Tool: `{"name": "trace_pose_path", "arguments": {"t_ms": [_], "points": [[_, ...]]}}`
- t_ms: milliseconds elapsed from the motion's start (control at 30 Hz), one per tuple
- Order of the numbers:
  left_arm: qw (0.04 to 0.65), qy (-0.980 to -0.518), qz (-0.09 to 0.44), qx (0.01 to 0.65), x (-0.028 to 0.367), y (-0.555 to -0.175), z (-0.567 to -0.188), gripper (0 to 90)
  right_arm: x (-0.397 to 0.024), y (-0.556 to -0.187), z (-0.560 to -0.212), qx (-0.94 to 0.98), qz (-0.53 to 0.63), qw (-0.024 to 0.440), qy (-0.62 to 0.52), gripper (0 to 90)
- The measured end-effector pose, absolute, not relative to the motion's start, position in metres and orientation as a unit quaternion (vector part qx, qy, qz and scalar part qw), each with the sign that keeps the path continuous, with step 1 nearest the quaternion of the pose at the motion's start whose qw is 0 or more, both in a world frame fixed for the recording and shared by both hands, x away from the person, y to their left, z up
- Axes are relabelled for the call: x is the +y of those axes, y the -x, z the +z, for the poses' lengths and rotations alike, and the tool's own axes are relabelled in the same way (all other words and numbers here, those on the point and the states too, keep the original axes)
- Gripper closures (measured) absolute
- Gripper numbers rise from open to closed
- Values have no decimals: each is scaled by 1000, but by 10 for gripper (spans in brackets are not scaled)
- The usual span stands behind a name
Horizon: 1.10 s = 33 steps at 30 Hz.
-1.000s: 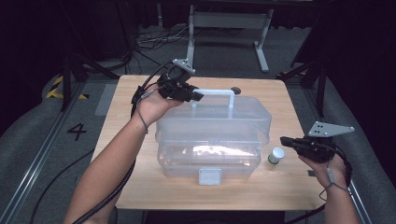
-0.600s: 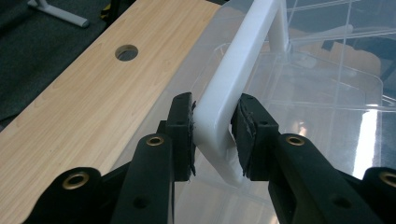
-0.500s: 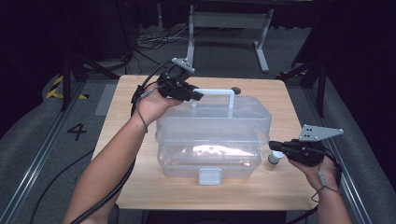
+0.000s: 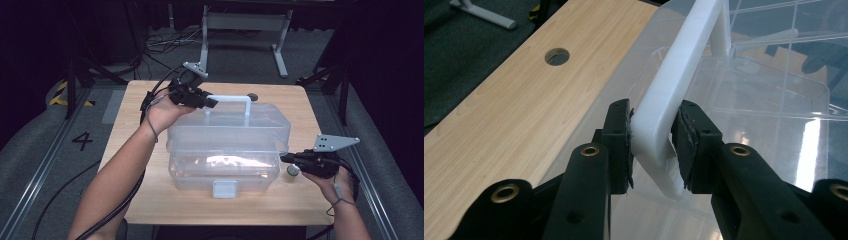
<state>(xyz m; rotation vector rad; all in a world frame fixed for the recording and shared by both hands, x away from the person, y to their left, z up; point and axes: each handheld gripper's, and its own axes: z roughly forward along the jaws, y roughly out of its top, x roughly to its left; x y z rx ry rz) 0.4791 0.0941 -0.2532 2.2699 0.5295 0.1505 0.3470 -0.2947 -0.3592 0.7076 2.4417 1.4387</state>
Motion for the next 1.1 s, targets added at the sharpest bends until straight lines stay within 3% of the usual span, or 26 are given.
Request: {"name": "trace_pose_path", "arguments": {"t_ms": [500,800,967,1100], "points": [[400,-892,51,206,96,-480,-254,688,-297,-348,-357,819,504,106,-254,899],[434,-877,46,201,104,-478,-250,591,-296,-348,-357,822,498,105,-254,899],[450,-867,70,201,114,-472,-243,596,-296,-348,-356,822,498,105,-254,899],[464,-857,85,207,129,-466,-235,657,-296,-350,-356,823,498,107,-253,899]]}}
